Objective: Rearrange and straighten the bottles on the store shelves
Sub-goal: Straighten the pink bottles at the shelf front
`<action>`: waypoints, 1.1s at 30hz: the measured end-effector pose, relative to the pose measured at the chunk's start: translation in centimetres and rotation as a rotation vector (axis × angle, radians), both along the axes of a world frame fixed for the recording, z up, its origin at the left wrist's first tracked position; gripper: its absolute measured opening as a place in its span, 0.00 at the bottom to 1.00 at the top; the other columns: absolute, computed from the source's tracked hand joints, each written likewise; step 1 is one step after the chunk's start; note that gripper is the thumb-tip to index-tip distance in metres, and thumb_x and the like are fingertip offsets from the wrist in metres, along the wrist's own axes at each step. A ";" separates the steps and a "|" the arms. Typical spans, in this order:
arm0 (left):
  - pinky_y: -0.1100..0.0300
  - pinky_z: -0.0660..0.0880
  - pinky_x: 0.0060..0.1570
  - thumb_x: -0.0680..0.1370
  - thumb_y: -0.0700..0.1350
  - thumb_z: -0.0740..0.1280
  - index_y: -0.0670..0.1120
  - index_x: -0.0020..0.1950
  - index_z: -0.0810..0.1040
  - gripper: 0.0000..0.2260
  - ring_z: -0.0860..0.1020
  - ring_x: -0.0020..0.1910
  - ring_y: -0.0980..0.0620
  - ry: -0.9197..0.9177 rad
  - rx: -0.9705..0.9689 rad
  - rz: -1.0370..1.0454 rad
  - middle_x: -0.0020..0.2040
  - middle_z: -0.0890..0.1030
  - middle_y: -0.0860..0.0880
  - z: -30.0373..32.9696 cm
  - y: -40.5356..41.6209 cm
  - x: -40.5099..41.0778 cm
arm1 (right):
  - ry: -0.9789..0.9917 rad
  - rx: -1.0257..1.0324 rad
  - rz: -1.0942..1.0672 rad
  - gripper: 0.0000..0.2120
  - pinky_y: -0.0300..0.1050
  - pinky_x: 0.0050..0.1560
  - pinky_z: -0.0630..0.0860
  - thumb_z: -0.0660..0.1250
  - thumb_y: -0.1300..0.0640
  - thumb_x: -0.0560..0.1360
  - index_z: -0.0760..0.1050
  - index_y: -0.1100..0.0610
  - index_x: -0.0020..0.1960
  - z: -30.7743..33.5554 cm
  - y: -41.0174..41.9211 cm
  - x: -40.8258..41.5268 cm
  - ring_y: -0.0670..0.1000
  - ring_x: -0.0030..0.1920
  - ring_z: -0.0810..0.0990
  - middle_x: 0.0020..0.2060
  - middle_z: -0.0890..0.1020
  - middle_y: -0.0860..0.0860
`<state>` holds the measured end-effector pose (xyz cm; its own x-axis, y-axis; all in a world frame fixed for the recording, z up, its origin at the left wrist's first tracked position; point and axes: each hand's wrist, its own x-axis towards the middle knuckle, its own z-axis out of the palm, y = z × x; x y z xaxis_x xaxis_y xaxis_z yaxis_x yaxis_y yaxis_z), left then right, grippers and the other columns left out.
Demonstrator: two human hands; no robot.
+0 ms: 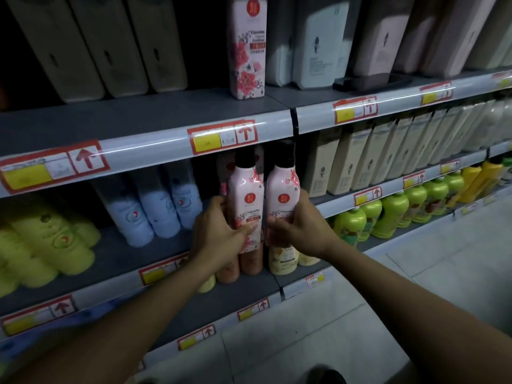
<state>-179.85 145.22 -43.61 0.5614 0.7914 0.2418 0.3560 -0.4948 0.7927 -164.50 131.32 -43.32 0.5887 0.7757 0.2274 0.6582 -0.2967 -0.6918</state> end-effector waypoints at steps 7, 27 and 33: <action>0.48 0.84 0.54 0.66 0.53 0.84 0.50 0.65 0.77 0.31 0.85 0.54 0.51 -0.033 0.014 0.012 0.58 0.86 0.50 0.7 1.2 2.0 | 0.127 -0.001 0.024 0.36 0.58 0.66 0.79 0.68 0.34 0.71 0.67 0.49 0.73 0.1 2.0 2.3 0.52 0.67 0.79 0.67 0.77 0.50; 0.52 0.83 0.53 0.69 0.48 0.83 0.47 0.62 0.77 0.26 0.84 0.57 0.49 -0.106 0.013 0.150 0.60 0.85 0.48 -1.1 3.8 3.8 | 0.008 0.107 -0.362 0.41 0.58 0.50 0.85 0.82 0.36 0.64 0.66 0.52 0.66 0.1 7.4 1.2 0.57 0.59 0.84 0.60 0.83 0.52; 0.45 0.80 0.59 0.73 0.48 0.80 0.46 0.69 0.75 0.28 0.80 0.63 0.46 -0.115 0.085 0.176 0.63 0.81 0.46 -2.8 4.2 4.2 | 0.002 0.090 -0.308 0.38 0.59 0.51 0.84 0.79 0.38 0.65 0.65 0.51 0.65 -1.0 8.0 1.4 0.56 0.59 0.82 0.59 0.81 0.52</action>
<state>-175.60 149.42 -46.39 0.3812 0.8488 0.3663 0.3528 -0.4998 0.7910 -163.11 139.29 -44.34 0.7931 0.5380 0.2857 0.5457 -0.4191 -0.7256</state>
